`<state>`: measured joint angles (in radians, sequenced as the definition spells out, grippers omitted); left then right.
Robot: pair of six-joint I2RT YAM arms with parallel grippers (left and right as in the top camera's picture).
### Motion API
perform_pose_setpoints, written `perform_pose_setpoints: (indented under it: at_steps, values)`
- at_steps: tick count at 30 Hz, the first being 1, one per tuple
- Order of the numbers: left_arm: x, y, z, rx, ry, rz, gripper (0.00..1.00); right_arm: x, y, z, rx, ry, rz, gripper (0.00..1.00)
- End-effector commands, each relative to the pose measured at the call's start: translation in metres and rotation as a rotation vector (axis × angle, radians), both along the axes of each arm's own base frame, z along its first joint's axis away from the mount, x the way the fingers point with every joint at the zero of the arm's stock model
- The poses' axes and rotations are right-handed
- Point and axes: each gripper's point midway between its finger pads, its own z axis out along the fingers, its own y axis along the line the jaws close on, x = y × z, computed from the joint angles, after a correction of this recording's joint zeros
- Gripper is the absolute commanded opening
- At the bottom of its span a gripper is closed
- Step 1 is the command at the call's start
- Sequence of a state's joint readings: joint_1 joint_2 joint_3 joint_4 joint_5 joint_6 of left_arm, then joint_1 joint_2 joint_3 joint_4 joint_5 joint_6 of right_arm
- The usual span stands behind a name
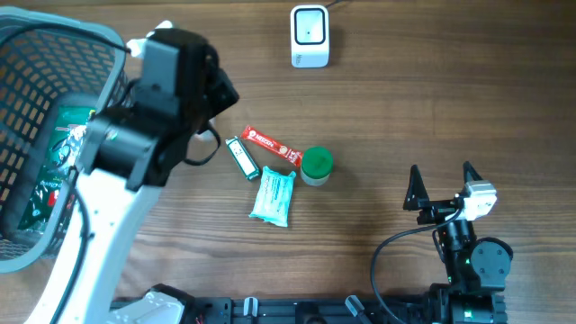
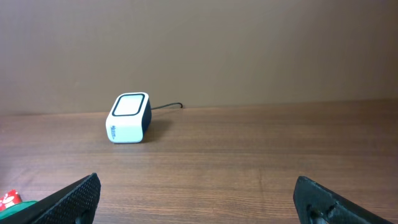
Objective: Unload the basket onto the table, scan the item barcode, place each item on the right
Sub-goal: 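Place the tissue pack on the table left of the medicine box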
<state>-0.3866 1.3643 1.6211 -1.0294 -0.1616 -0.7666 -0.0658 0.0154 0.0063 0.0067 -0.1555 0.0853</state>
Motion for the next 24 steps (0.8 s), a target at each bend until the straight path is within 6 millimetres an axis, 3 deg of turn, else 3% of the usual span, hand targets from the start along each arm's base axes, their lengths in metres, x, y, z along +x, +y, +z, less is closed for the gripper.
perform_pose_setpoints:
  at_steps: [1,8,12,15,16,17,19,22,24]
  values:
    - [-0.002,-0.030,-0.047,0.022,0.146,-0.097,0.04,0.000,0.000,0.002,-0.007,-0.009,-0.003,1.00]
    - [-0.006,-0.063,-0.119,0.110,0.322,-0.175,0.04,0.000,0.000,0.002,-0.007,-0.009,-0.003,1.00]
    - [0.003,-0.063,-0.125,0.127,0.312,-0.161,0.04,0.000,0.000,0.002,-0.007,-0.009,-0.003,1.00]
    - [0.015,-0.046,-0.101,0.198,0.215,-0.102,0.04,0.000,0.000,0.002,-0.007,-0.009,-0.003,1.00]
    - [0.019,-0.038,-0.085,0.225,0.166,-0.090,0.31,0.000,0.000,0.002,-0.007,-0.009,-0.003,1.00]
    - [0.026,-0.025,-0.056,0.268,0.078,-0.069,1.00,0.000,0.000,0.002,-0.007,-0.009,-0.003,1.00]
    - [0.032,-0.008,-0.020,0.314,-0.024,-0.052,0.99,0.000,0.000,0.002,-0.007,-0.009,-0.003,1.00]
    - [0.046,0.022,0.057,0.442,-0.270,-0.092,1.00,0.000,0.000,0.002,-0.007,-0.009,-0.003,1.00]
    - [0.047,0.045,0.084,0.497,-0.349,-0.065,1.00,0.000,0.000,0.002,-0.007,-0.009,-0.003,1.00]
